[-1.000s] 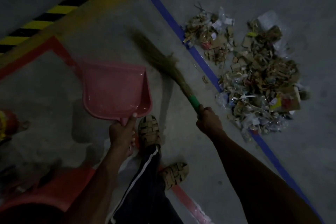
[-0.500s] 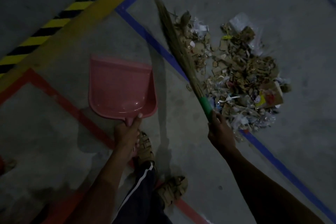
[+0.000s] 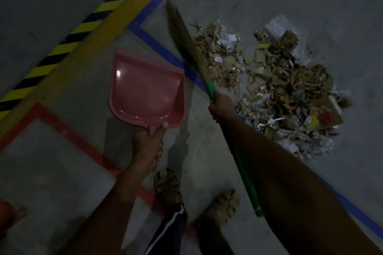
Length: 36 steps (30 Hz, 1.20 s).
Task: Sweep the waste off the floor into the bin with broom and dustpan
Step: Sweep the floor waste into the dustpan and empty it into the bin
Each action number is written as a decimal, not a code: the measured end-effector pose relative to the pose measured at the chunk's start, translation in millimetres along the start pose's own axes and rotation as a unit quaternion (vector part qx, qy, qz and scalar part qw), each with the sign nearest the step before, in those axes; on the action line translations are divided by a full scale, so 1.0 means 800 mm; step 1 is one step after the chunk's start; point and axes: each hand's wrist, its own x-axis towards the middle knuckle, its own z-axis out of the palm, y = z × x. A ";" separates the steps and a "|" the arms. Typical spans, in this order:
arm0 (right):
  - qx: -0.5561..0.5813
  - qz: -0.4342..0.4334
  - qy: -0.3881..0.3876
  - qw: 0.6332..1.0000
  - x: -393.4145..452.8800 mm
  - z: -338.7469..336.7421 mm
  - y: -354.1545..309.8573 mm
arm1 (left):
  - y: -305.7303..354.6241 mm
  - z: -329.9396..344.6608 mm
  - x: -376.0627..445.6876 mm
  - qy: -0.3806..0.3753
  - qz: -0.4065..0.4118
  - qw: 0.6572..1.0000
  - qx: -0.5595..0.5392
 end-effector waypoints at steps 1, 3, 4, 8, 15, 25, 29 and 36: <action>-0.008 0.007 0.003 1.000 0.002 -0.002 0.005 | -0.002 0.006 -0.002 -0.002 -0.002 1.000 0.001; -0.022 0.020 0.026 0.999 0.003 0.001 0.026 | -0.004 0.017 -0.007 -0.006 -0.008 1.000 -0.003; -0.022 0.030 0.037 0.999 -0.002 0.001 0.038 | -0.007 0.021 -0.011 -0.007 -0.012 1.000 -0.004; -0.004 0.098 0.057 0.994 -0.030 0.000 0.112 | -0.023 0.043 -0.031 -0.014 -0.015 1.000 0.015; -0.080 0.130 0.132 0.979 -0.127 -0.040 0.234 | -0.042 0.073 -0.069 -0.021 -0.039 0.999 0.028; -0.068 0.011 0.151 0.986 -0.229 -0.056 0.343 | -0.062 0.109 -0.110 -0.035 -0.035 0.998 0.035; -0.038 -0.042 0.109 0.992 -0.237 -0.021 0.349 | -0.078 0.114 -0.122 -0.031 -0.029 0.998 0.051; -0.082 -0.039 -0.016 0.996 -0.232 0.024 0.363 | -0.110 0.119 -0.135 -0.034 -0.056 0.995 0.078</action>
